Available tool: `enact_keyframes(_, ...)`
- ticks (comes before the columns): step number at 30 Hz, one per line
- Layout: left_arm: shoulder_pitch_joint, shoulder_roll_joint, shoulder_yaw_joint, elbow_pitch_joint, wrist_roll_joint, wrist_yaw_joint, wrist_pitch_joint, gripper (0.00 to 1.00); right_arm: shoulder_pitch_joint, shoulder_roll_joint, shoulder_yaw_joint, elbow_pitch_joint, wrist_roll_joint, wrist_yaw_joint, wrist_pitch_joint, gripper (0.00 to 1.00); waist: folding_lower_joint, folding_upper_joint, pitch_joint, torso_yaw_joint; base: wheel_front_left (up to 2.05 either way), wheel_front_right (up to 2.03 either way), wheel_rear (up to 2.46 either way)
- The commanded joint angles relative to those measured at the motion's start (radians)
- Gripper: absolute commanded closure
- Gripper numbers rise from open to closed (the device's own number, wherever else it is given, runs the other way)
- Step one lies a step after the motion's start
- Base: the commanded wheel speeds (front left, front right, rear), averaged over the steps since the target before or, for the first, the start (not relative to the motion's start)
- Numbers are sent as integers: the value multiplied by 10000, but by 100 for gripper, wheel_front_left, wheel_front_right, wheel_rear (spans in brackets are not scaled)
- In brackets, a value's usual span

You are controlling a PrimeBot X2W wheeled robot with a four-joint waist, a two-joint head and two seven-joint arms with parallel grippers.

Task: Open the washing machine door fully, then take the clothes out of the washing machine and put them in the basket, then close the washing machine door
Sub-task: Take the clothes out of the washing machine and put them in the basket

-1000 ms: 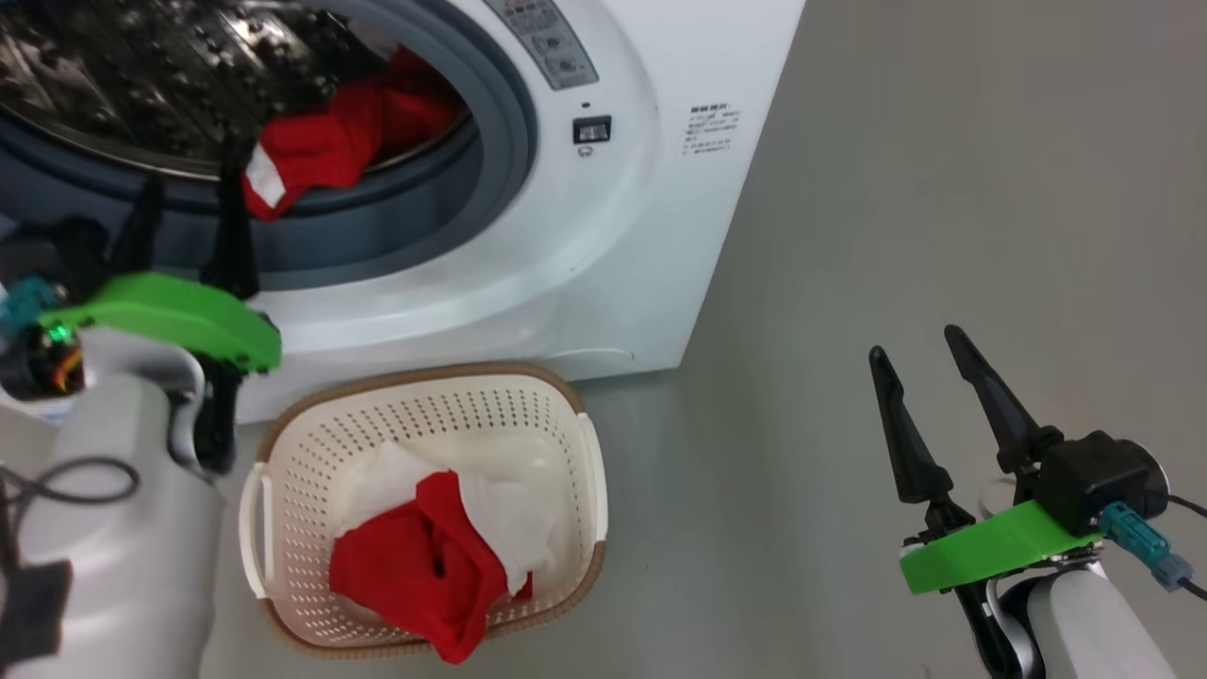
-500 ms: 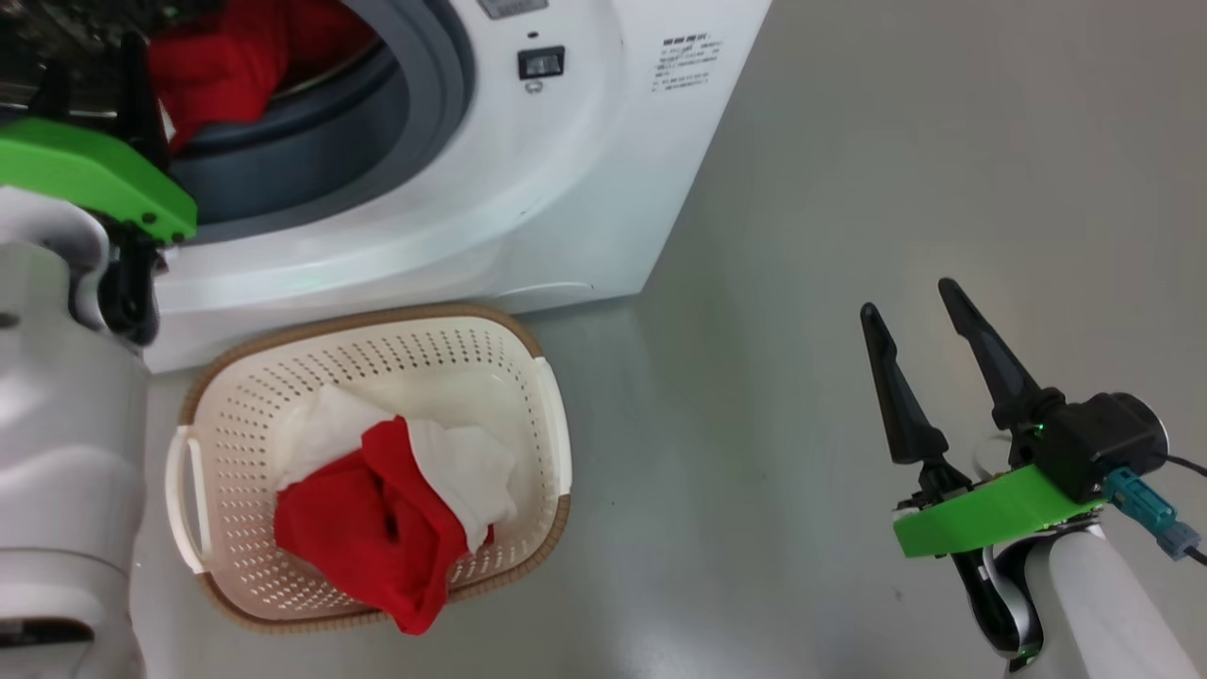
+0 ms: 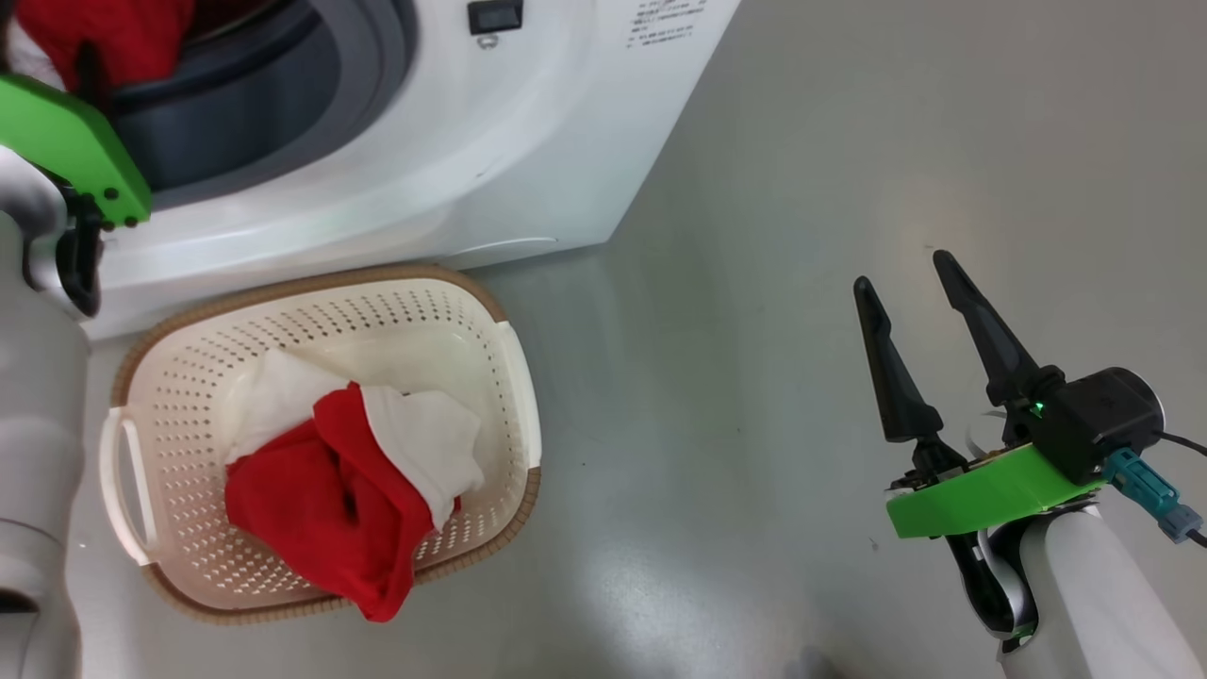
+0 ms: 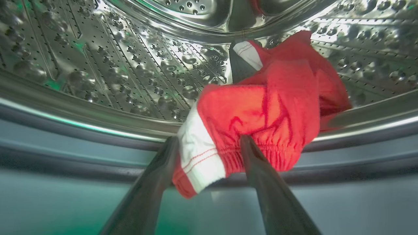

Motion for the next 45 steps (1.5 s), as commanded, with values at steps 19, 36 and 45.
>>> enact_keyframes(19, -147, 755, -956, -58, 828, 452, -721, 100, -266, 131, 291, -118, 190, 63, -65, 0, 0, 0, 49, 0, 0, 0, 0)
enact_keyframes(36, 1572, 721, -431, -1542, 184, 45, -2249, 100, 32, 186, 324, 118, 230, 63, -65, 0, 0, 0, -1243, 269, 0, 0, 0)
enact_keyframes(45, 3967, 534, 268, -4920, 246, 305, -2254, 100, 357, 204, 309, 294, 232, 63, -65, 0, 0, 0, -2235, 461, 0, 0, 0)
